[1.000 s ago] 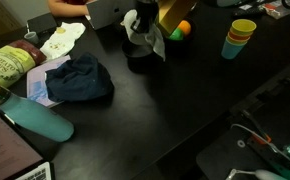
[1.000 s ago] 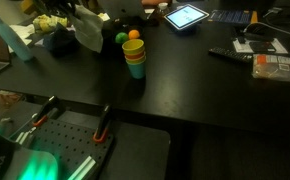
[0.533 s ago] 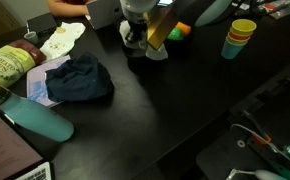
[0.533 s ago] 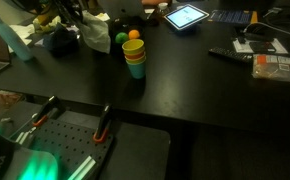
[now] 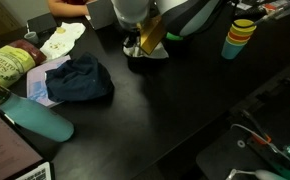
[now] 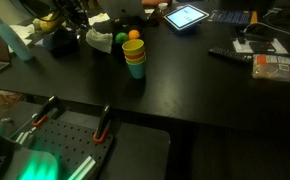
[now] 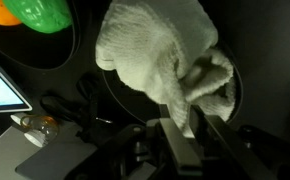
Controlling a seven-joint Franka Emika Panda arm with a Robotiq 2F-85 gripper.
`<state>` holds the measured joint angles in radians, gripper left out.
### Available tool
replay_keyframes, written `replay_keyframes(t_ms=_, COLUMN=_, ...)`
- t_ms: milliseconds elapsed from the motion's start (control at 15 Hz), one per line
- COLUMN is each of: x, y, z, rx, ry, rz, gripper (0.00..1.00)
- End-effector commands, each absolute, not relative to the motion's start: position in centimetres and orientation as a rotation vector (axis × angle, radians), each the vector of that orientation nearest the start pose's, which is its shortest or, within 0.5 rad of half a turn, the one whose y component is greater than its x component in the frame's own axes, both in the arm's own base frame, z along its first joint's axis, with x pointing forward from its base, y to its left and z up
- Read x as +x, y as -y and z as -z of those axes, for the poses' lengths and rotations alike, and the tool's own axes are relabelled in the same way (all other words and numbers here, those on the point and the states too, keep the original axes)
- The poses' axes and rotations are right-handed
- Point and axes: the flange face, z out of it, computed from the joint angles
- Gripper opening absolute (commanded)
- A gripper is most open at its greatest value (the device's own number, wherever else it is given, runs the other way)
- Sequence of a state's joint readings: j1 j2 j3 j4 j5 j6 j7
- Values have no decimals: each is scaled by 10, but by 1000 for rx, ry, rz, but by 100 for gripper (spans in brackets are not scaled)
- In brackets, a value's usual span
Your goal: Remove the red object from the bowl then place it on the white towel then wrap it in the towel and place the wrapped towel back in the black bowl
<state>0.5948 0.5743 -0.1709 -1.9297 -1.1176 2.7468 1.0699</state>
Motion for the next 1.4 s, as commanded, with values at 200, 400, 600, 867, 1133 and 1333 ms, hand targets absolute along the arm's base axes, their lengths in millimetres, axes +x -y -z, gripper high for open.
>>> replay_keyframes(t_ms=200, x=567, y=-282, z=-196, rx=-3247, ry=610, rz=952, gripper=31)
replay_keyframes(t_ms=400, x=562, y=-280, z=-198, rx=-3258, ry=547, rz=888, gripper=44)
replay_keyframes(t_ms=600, x=550, y=-280, z=-215, rx=-3273, ry=536, rz=821, gripper=68)
replay_keyframes(t_ms=867, x=535, y=-268, z=-258, rx=-3323, ry=495, rz=725, gripper=97)
replay_keyframes(t_ms=1133, x=517, y=-239, z=-304, rx=-3373, ry=404, rz=465, gripper=100)
replay_keyframes(t_ms=1333, x=502, y=-216, z=-334, rx=-3353, ry=358, rz=275, gripper=100)
